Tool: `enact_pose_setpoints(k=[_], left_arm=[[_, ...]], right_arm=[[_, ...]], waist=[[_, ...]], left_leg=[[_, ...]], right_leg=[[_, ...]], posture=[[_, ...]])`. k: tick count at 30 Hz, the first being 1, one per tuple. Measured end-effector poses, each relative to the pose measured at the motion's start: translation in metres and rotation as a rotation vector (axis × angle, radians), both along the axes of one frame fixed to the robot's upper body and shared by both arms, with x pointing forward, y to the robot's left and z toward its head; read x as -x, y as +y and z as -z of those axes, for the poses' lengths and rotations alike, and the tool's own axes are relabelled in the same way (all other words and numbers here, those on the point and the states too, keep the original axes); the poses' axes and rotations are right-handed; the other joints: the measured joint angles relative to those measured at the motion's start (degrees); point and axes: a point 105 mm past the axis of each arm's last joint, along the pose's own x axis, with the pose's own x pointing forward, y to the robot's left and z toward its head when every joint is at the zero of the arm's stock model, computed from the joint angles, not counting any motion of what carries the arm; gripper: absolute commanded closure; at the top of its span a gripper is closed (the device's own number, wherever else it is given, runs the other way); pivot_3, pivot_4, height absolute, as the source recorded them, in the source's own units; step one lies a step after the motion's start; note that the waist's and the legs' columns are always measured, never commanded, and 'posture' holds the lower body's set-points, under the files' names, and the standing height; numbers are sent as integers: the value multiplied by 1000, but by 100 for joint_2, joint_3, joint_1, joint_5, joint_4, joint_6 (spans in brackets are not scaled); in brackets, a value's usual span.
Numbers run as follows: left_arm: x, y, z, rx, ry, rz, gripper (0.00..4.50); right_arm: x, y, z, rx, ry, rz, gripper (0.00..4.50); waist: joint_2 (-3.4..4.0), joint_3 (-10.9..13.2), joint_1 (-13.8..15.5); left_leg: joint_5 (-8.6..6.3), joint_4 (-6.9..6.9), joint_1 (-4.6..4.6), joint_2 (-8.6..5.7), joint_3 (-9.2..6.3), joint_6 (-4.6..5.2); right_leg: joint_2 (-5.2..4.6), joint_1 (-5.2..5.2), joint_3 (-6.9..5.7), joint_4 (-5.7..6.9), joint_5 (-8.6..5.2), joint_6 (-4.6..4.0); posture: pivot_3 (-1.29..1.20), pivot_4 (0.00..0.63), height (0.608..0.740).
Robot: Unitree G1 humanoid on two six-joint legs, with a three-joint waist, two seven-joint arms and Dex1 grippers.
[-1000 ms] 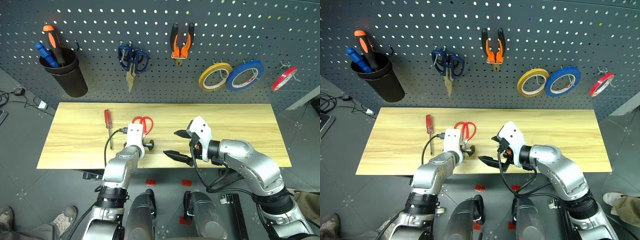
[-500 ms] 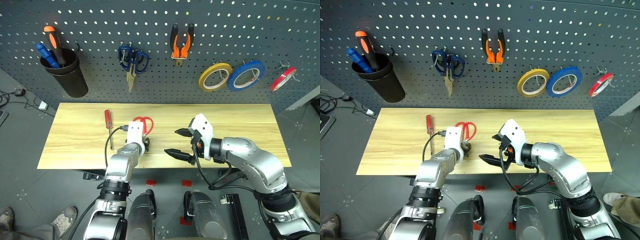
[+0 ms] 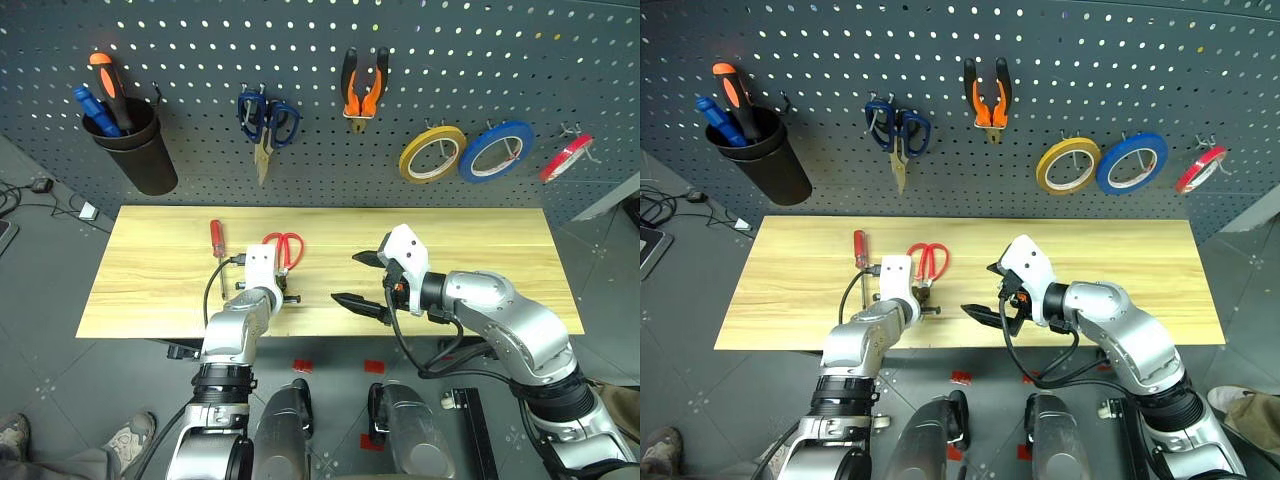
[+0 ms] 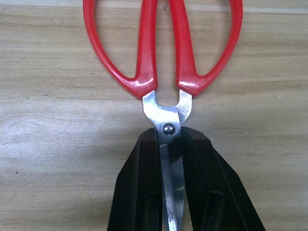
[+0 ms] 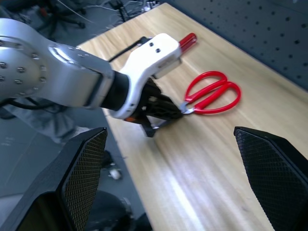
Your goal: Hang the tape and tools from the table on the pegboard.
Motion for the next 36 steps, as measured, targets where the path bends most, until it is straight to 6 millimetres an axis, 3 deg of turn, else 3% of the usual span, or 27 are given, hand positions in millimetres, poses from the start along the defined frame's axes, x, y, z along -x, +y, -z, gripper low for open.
enact_pose_setpoints(k=[5, 7, 13, 22, 24, 29, 33, 36], left_arm=[[29, -2, -3, -95, -108, 160, 4207], [37, -2, -16, -132, -183, 200, 4207], [52, -7, -79, -261, -474, 250, 4207], [75, -3, -130, -446, -742, 232, 4207], [75, -4, -143, -459, -795, 232, 4207], [75, 15, -172, -539, -889, 175, 4207], [73, 27, -180, -559, -900, 126, 4207], [61, 28, -184, -549, -904, 117, 4207]], right_arm=[[0, -2, -15, -45, -180, 58, 0], [7, -2, -20, -80, -212, 52, 0], [15, -1, -43, -166, -339, 85, 0], [11, -11, -54, -145, -495, 182, 0], [10, -12, -58, -149, -532, 199, 0], [5, -16, -71, -168, -606, 237, 0], [1, -15, -70, -175, -599, 242, 0], [-1, -9, -80, -212, -618, 235, 0]], waist=[[-5, 3, -73], [-7, 4, -76], [-6, 5, -81], [-8, 7, -129], [-8, 7, -129], [-8, 6, -159], [-8, 6, -194], [-8, 6, -203]], left_leg=[[0, -26, -3, 1, 8, -5], [0, -30, -3, 3, 7, -6], [-2, -31, -2, 0, 7, -3], [-2, -47, -2, 0, 11, -3], [-2, -45, -2, -1, 11, -2], [-1, -45, -1, -1, 11, -3], [0, -45, -2, -1, 11, -4], [0, -36, -2, -1, 9, -3]], right_leg=[[-1, -12, 5, -11, -1, 0], [-1, -13, 3, -16, -1, -1], [-2, -12, 9, -15, -1, -1], [-1, -17, 6, -21, -2, -2], [-1, -17, 6, -20, -2, -1], [-1, -17, 6, -16, -2, -1], [-1, -17, 3, -17, -2, -1], [0, -16, 3, -9, -1, 0]], posture=[[-208, 336, 740], [-215, 340, 740], [-225, 344, 740], [-222, 331, 740], [-219, 329, 740], [-217, 319, 740], [-210, 315, 740], [-210, 315, 740]])
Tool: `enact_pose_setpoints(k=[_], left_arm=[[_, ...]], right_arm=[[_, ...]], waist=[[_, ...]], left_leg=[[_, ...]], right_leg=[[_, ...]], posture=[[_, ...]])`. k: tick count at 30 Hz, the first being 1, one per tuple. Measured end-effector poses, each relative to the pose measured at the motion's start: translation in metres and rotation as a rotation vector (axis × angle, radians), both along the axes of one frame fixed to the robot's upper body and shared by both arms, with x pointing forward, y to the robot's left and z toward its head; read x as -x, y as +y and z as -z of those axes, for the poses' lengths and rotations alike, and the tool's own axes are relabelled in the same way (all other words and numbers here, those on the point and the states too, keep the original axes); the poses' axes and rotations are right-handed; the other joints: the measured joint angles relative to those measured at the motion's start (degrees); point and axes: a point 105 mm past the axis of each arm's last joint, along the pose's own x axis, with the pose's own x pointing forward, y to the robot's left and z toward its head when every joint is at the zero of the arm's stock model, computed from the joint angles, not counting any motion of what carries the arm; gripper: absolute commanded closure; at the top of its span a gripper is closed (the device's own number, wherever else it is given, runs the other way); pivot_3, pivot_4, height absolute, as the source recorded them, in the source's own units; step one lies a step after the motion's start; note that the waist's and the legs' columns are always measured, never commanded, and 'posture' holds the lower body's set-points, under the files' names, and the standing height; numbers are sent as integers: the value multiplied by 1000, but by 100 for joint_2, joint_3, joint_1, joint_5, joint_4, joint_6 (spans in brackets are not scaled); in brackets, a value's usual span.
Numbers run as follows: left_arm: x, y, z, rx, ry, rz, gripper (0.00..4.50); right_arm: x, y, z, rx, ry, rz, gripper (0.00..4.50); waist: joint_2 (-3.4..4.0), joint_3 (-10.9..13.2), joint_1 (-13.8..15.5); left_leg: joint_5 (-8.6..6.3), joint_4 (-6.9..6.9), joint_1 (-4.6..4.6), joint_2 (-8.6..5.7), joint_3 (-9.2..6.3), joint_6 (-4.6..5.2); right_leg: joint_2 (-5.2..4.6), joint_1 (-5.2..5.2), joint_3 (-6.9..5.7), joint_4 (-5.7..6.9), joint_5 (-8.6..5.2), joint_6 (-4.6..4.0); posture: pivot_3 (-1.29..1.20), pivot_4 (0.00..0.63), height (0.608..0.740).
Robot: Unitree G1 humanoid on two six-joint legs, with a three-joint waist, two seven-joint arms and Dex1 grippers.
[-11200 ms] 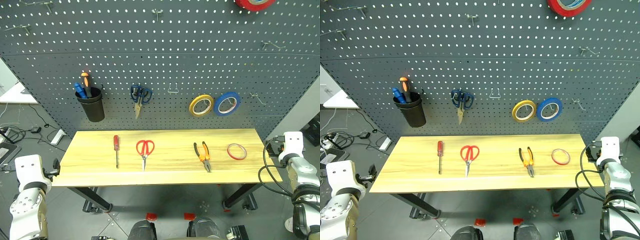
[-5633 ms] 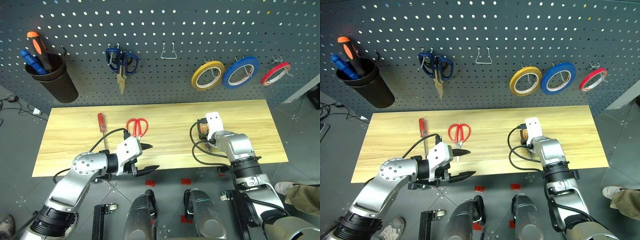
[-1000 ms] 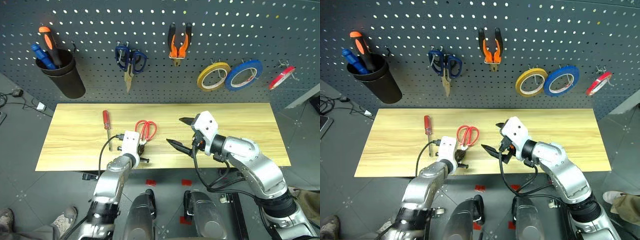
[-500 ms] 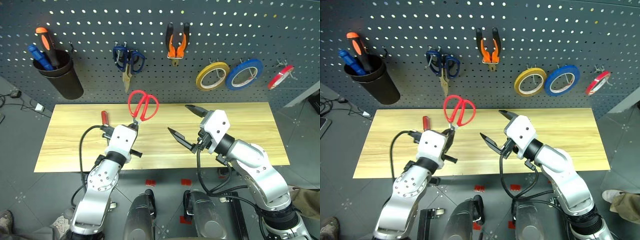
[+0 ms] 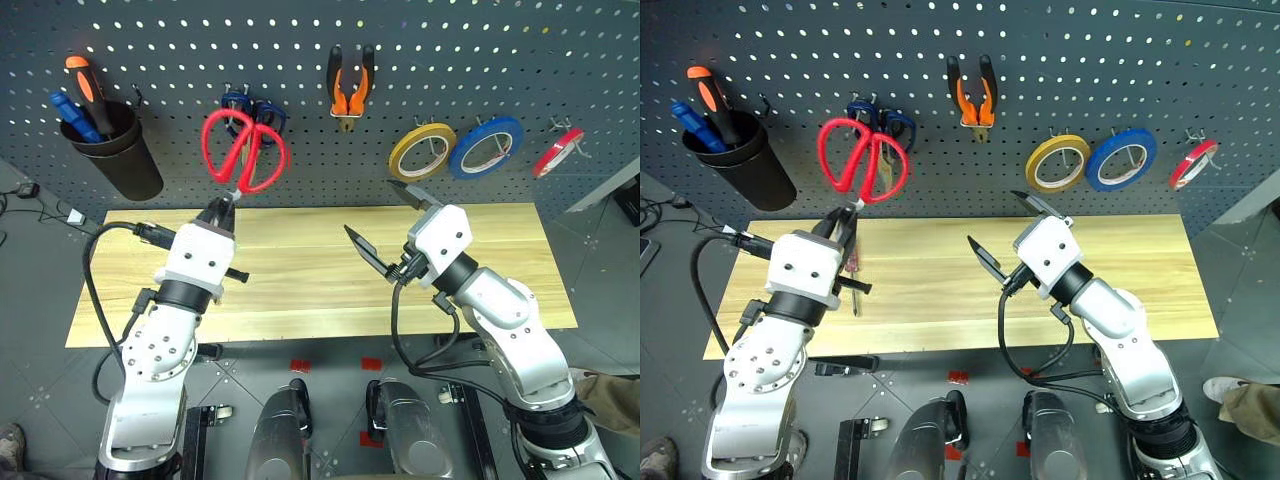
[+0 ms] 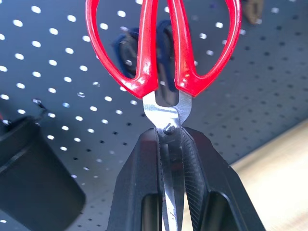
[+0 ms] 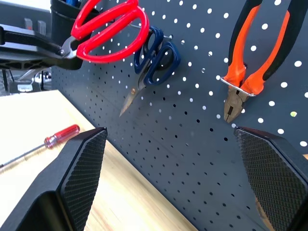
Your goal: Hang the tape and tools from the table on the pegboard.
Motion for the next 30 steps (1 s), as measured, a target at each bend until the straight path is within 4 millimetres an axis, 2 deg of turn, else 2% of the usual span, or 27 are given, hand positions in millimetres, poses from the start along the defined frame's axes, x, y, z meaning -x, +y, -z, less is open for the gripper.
enact_pose_setpoints(k=[6, 13, 16, 21, 24, 27, 30], left_arm=[[-21, 3, 3, -1, 36, 12, 4207], [-39, -3, 7, -22, 66, 54, 4207], [-42, -2, 11, -31, 88, 59, 3244], [-43, 1, 35, -33, 193, 58, 1678], [-38, 9, 61, -7, 312, 36, 791], [-29, 22, 101, 129, 483, -29, 791], [-25, 47, 116, 308, 547, -166, 791]], right_arm=[[-1, 10, -19, -53, -39, -19, 0], [-4, 15, -21, -65, -34, -31, 0], [-5, 16, -19, -60, -26, -34, 0], [-4, 20, -17, -55, -16, -50, 0], [-7, 24, 8, -22, 138, -65, 0], [-8, 28, 35, 18, 317, -85, 0], [-4, 34, 49, 47, 441, -105, 0]], waist=[[0, 0, -23], [0, 0, -26], [0, 0, -26], [0, 0, -36], [0, -4, -49], [0, -3, -55], [-2, -2, -41]], left_leg=[[0, 3, 0, 1, -1, -1], [0, 12, 0, 1, 3, 0], [0, 19, 0, 2, 1, 0], [0, 26, 0, 2, 1, 0], [0, 24, 2, 5, 0, 0], [0, 29, 0, 5, 0, 0], [-1, 40, -1, 6, -10, 2]], right_leg=[[0, 1, -1, 2, 0, 0], [-1, 1, 2, 2, 1, -1], [0, 4, 0, 4, 1, -1], [0, 5, 3, 8, 1, -1], [1, 6, 1, 10, 1, -2], [1, 5, 3, 11, 1, -2], [2, 8, -4, 21, 1, -2]], posture=[[-214, 317, 740], [-227, 320, 740], [-227, 320, 740], [-219, 318, 740], [-219, 318, 740], [-217, 326, 740], [-212, 337, 740]])
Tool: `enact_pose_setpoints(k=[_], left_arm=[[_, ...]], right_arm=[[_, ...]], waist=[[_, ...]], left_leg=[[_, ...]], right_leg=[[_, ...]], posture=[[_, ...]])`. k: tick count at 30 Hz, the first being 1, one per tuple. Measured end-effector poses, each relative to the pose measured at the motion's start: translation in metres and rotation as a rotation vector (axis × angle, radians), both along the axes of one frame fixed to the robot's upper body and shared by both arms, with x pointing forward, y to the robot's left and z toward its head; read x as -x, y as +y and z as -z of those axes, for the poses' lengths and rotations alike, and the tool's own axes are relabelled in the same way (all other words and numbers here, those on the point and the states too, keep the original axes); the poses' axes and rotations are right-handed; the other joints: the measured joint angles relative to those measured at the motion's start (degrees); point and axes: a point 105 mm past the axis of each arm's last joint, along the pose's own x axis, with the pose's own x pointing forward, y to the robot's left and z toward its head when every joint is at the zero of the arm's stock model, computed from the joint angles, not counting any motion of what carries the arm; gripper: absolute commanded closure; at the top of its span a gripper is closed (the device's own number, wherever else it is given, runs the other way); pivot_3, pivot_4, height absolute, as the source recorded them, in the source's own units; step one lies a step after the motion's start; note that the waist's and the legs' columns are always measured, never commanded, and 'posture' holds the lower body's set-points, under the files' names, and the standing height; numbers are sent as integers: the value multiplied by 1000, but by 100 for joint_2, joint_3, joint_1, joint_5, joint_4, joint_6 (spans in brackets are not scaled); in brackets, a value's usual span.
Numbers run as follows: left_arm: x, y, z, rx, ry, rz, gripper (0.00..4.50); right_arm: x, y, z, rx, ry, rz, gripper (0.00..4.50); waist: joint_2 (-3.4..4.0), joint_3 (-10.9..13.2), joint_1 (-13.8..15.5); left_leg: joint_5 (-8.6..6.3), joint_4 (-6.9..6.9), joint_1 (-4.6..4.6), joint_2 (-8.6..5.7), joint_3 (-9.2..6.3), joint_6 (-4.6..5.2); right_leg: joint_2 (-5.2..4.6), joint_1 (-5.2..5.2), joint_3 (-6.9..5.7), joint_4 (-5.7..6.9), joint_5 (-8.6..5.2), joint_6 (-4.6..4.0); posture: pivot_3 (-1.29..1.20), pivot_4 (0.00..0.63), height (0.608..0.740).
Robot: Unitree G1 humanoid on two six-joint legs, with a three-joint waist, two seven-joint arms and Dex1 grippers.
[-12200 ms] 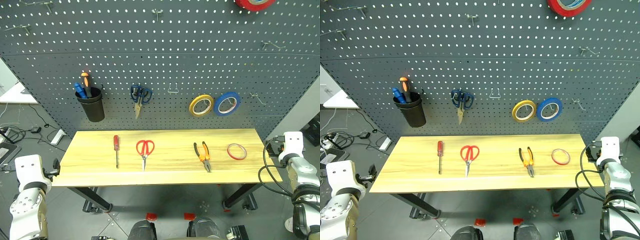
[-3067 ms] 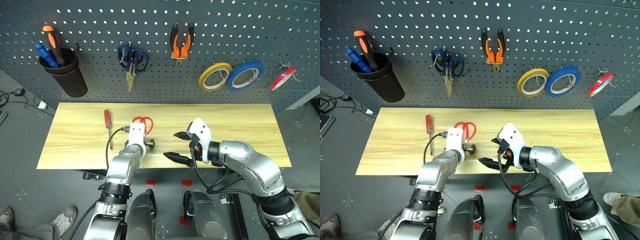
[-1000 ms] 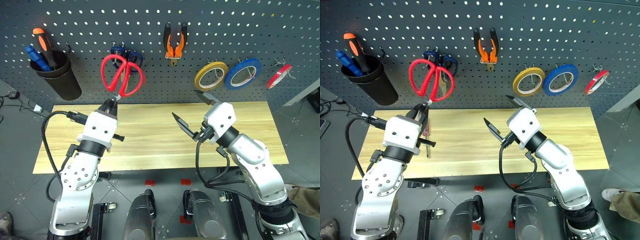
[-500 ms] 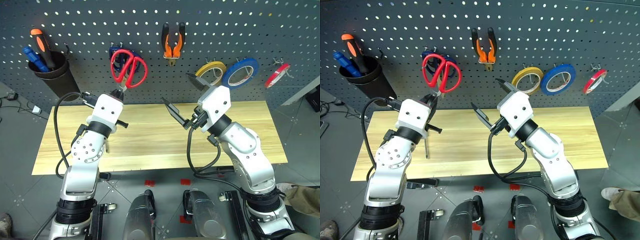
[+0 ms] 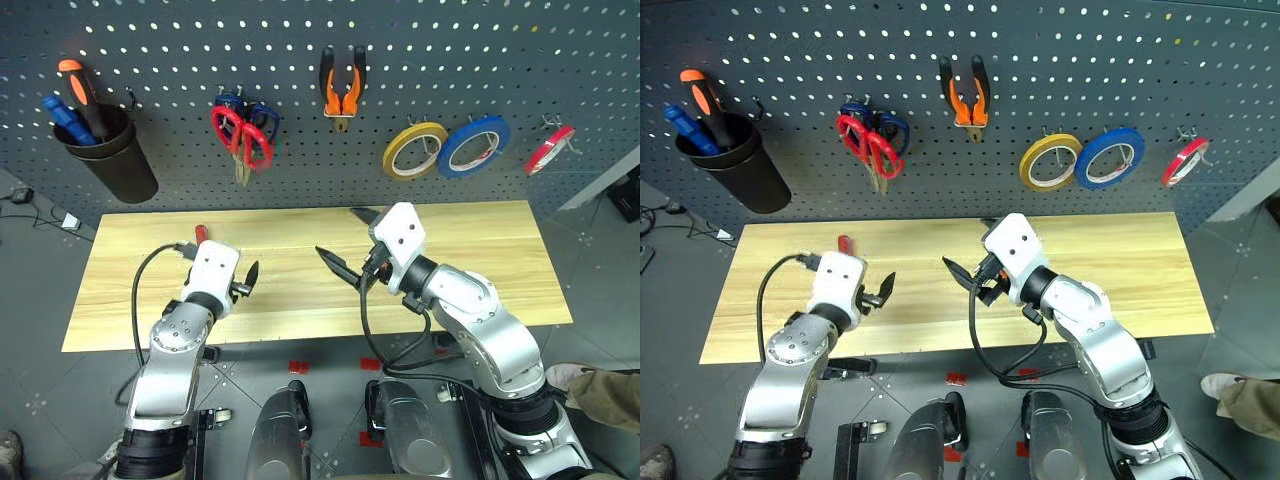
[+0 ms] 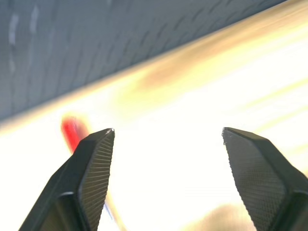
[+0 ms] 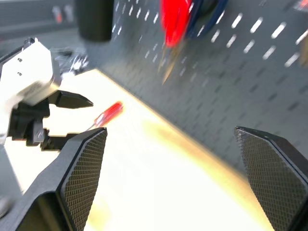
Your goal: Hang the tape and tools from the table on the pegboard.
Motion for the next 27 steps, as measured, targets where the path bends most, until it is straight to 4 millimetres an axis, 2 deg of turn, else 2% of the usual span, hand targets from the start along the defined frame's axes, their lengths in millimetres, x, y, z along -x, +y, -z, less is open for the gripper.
enact_pose_setpoints(k=[4, 6, 9, 11, 16, 20, 25, 27], left_arm=[[-7, 39, -9, 105, 14, -199, 791], [-14, 50, -9, 152, 50, -237, 791], [-24, 58, -1, 225, 124, -251, 791], [-31, 62, 3, 273, 157, -263, 791], [-53, 70, 6, 359, 200, -278, 791], [-70, 71, 0, 411, 208, -261, 791], [-84, 86, -6, 416, 203, -280, 791], [-87, 88, -5, 398, 218, -273, 1196]], right_arm=[[5, 10, 12, 5, 179, -9, 0], [5, 19, 7, 5, 206, -23, 0], [1, 28, -10, 14, 182, -19, 0], [-1, 32, -14, 12, 187, -16, 0], [-4, 37, -13, 21, 219, -2, 0], [-3, 40, -11, 31, 236, -1, 0], [-2, 40, -10, 37, 248, 7, 0], [-2, 40, -9, 38, 251, 4, 0]], waist=[[-5, 4, 10], [-3, 11, 9], [-5, 27, 10], [-13, 52, 18], [-28, 187, 23], [-35, 298, 23], [-37, 376, 3], [-34, 386, 4]], left_leg=[[-1, 10, 1, -2, -4, 1], [-1, 13, 2, -4, -3, 1], [0, 12, 3, -4, -2, 0], [0, 9, 3, -3, -2, -1], [1, 9, 0, -4, 8, -1], [1, 5, -3, -2, 11, -1], [1, -9, -3, 0, 22, -1], [1, -15, -3, -1, 28, -2]], right_leg=[[-1, -2, 1, 27, 0, 0], [-1, -7, 5, 34, 1, -1], [0, -9, 6, 35, 1, -1], [0, -10, 4, 33, -1, -3], [-3, -13, 10, 21, -1, -4], [-3, -15, 9, 10, -1, -4], [-3, -26, 13, 2, -1, -4], [-3, -30, 14, -6, -1, -4]], posture=[[-204, 369, 740], [-201, 389, 740], [-193, 407, 740], [-191, 418, 740], [-206, 444, 740], [-214, 457, 740], [-225, 464, 740], [-227, 463, 740]])
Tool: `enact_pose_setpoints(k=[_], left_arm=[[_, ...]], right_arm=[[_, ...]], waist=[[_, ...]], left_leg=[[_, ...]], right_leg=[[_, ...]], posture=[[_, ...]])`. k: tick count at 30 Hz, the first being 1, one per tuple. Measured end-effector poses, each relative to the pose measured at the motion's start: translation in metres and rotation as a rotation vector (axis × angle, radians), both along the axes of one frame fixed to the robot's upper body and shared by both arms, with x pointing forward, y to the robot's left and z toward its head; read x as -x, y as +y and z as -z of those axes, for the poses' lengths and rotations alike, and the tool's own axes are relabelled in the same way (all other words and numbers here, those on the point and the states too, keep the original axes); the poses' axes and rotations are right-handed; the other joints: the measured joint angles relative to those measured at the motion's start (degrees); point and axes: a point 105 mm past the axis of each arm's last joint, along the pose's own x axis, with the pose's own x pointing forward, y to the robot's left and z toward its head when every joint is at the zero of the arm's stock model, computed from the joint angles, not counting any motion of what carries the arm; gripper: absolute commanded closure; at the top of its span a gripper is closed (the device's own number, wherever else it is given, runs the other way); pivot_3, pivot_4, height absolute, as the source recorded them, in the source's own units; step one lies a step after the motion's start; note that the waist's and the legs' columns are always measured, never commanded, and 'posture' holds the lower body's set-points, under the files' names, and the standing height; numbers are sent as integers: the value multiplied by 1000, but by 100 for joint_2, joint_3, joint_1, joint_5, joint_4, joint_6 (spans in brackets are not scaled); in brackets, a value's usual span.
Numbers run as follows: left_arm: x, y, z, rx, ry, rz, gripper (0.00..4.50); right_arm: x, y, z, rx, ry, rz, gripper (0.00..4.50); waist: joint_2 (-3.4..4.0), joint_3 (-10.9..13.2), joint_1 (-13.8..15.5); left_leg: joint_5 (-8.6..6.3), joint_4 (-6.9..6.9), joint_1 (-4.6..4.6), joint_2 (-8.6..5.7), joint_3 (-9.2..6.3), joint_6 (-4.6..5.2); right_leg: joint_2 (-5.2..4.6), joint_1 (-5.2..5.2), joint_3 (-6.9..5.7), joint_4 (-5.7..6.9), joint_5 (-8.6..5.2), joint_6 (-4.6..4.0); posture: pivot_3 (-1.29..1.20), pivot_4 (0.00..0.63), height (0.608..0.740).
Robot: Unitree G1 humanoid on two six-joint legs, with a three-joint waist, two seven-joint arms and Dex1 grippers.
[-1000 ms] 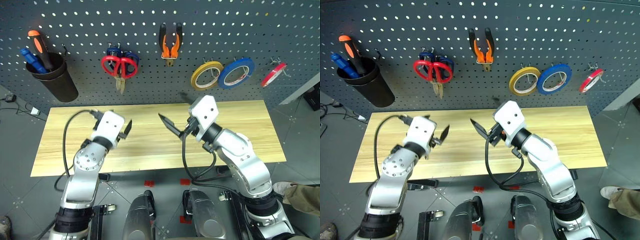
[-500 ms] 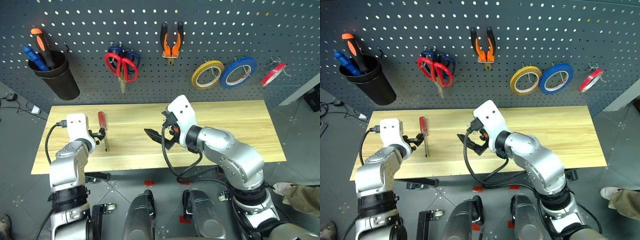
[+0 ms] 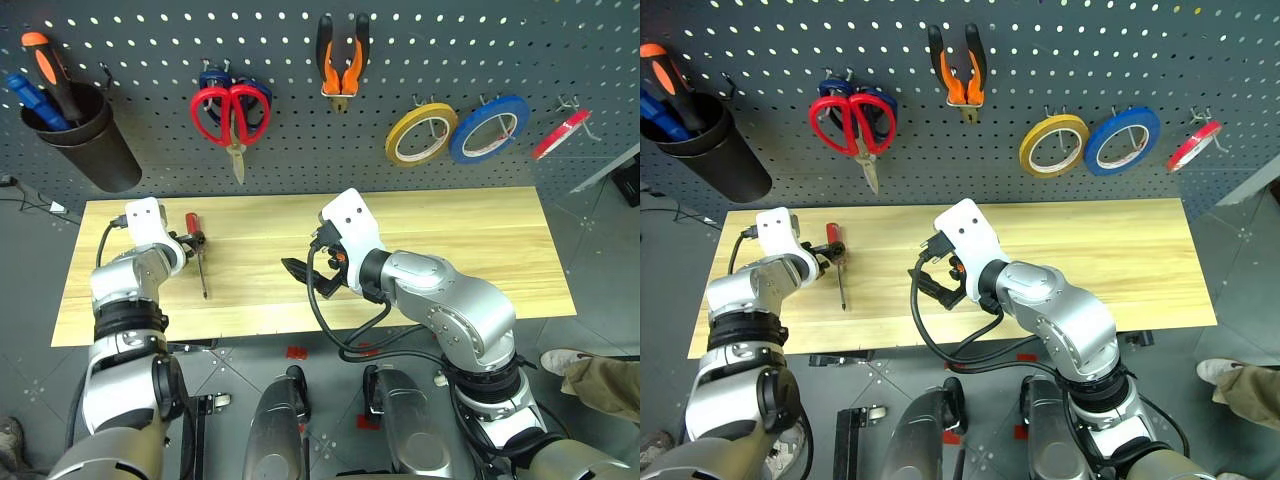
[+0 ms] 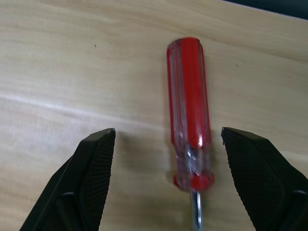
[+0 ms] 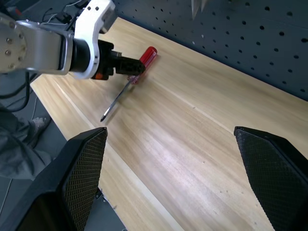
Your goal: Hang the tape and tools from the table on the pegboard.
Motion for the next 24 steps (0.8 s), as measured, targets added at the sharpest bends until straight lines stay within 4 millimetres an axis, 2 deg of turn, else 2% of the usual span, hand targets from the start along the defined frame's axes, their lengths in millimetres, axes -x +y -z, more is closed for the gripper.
enact_pose_setpoints(k=[8, 12, 18, 21, 24], left_arm=[[-3, 0, 4, -79, 7, 65, 3575], [-1, 4, 2, -122, -2, 117, 3586], [17, 9, -4, -235, -44, 257, 3586], [30, 2, -10, -271, -95, 346, 3586], [48, -14, -22, -296, -187, 419, 3586]], right_arm=[[2, 3, -7, 0, -59, -31, 0], [6, 3, -11, 7, -137, -91, 0], [15, 6, -13, 21, -230, -198, 0], [21, 9, -17, 11, -274, -260, 0], [28, 9, -20, -7, -311, -324, 0]], waist=[[-2, 5, -3], [-3, 4, -4], [-11, -2, -19], [-31, -22, -19], [-47, -42, -18]], left_leg=[[0, -5, -2, 1, 6, 0], [0, -5, -3, 0, 8, -1], [0, -7, -4, 2, 6, -3], [0, -3, -8, 1, 2, -3], [0, 0, -11, 0, -7, -3]], right_leg=[[0, -6, 3, -5, -1, 1], [-1, -6, 3, -5, -1, 1], [0, -6, 0, -6, 0, 1], [-3, -2, -2, -7, 0, 1], [-5, 5, -10, -9, 1, 0]], posture=[[-227, 431, 740], [-227, 401, 740], [-233, 338, 740], [-234, 307, 740], [-236, 286, 740]])
